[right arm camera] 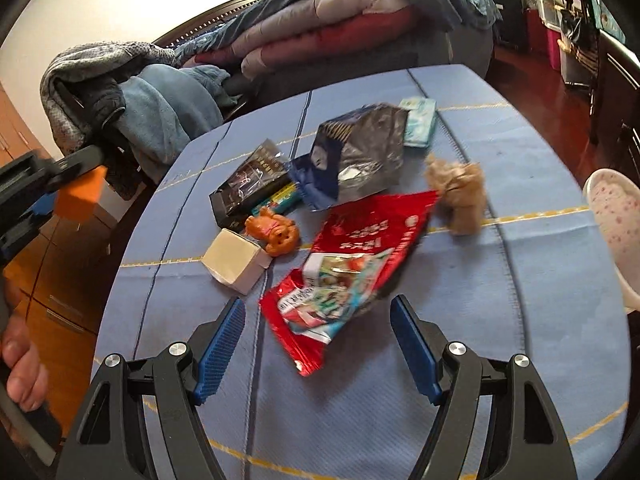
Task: Collect trash
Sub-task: 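Grasp the orange sponge with the left tool while the right tool grasps a red wrapper, then carry the sponge and red wrapper to the wastebasket and release both, then move both tools back to the table and grasp the wet-wipe pack with the left tool, then grasp the crumpled brown tissue with the right tool, then carry the wet-wipe pack and tissue over the wastebasket with both tools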
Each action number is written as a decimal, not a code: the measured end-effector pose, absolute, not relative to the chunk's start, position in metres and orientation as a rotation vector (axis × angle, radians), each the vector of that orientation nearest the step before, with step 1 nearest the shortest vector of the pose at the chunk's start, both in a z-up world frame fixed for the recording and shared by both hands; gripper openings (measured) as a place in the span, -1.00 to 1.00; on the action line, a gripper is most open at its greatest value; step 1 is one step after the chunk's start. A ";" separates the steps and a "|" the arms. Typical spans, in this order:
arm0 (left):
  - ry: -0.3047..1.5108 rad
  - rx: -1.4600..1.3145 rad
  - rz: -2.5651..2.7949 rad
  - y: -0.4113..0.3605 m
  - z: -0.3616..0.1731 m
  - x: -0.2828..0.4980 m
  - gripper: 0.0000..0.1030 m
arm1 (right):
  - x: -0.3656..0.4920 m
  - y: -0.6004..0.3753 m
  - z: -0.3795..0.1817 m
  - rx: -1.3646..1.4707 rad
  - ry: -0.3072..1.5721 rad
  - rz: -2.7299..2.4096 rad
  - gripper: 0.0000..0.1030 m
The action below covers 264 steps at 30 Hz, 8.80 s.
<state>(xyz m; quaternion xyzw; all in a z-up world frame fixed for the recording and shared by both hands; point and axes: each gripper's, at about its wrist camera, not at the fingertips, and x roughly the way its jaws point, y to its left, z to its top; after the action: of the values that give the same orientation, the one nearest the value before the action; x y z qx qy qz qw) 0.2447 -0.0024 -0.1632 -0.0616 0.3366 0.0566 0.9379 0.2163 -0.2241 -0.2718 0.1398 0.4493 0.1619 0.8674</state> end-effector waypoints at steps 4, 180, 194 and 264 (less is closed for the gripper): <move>0.681 -0.142 0.127 0.013 -0.162 0.239 -0.23 | 0.222 -0.218 -0.273 0.294 0.936 0.325 0.45; 0.749 -0.070 -0.207 -0.112 -0.169 0.376 -0.18 | 0.279 -0.282 -0.275 0.218 0.891 0.201 -0.40; 0.645 -0.155 -0.216 -0.067 -0.130 0.312 -0.17 | 0.226 -0.275 -0.243 0.207 0.830 0.260 -0.65; 0.710 0.163 -0.763 -0.402 -0.181 0.271 -0.16 | 0.160 -0.535 -0.266 0.457 0.742 -0.215 -0.65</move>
<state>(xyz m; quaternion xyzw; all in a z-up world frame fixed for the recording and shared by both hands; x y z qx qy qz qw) 0.2713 -0.4016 -0.1811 0.0778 0.3389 -0.3641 0.8640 0.1603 -0.5352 -0.2658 0.2207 0.3587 -0.1041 0.9010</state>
